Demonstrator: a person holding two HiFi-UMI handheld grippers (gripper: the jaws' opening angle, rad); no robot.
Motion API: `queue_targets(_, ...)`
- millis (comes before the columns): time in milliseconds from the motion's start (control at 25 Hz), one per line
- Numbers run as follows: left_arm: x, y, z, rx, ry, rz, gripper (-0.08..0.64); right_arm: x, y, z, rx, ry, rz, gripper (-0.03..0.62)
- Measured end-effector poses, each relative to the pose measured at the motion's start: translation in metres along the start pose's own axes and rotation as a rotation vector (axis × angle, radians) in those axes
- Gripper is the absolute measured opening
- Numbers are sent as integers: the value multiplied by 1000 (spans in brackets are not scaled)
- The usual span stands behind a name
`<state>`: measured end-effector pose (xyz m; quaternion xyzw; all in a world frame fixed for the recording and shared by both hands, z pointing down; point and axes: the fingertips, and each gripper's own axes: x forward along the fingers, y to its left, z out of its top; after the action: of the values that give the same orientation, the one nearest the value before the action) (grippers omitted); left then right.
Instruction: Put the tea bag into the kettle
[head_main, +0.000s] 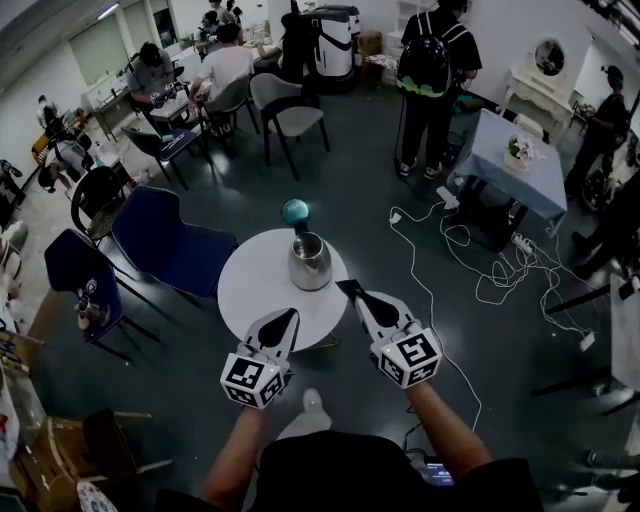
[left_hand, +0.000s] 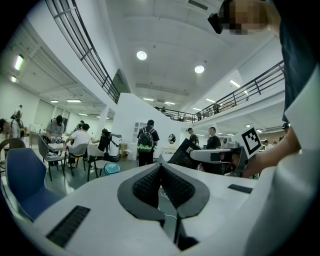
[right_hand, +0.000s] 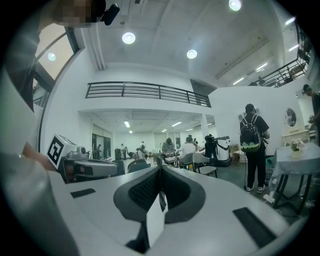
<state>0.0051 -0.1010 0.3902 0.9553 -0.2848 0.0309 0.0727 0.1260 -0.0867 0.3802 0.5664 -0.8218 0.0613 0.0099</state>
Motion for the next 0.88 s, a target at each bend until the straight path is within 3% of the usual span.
queue_targets(240, 7, 34, -1, -15, -3, -2, 15, 36, 5, 1, -44, 14, 23, 18)
queue_targets(880, 22, 111, -10, -69, 4, -20, 15, 109, 1, -10, -41, 61, -5, 18)
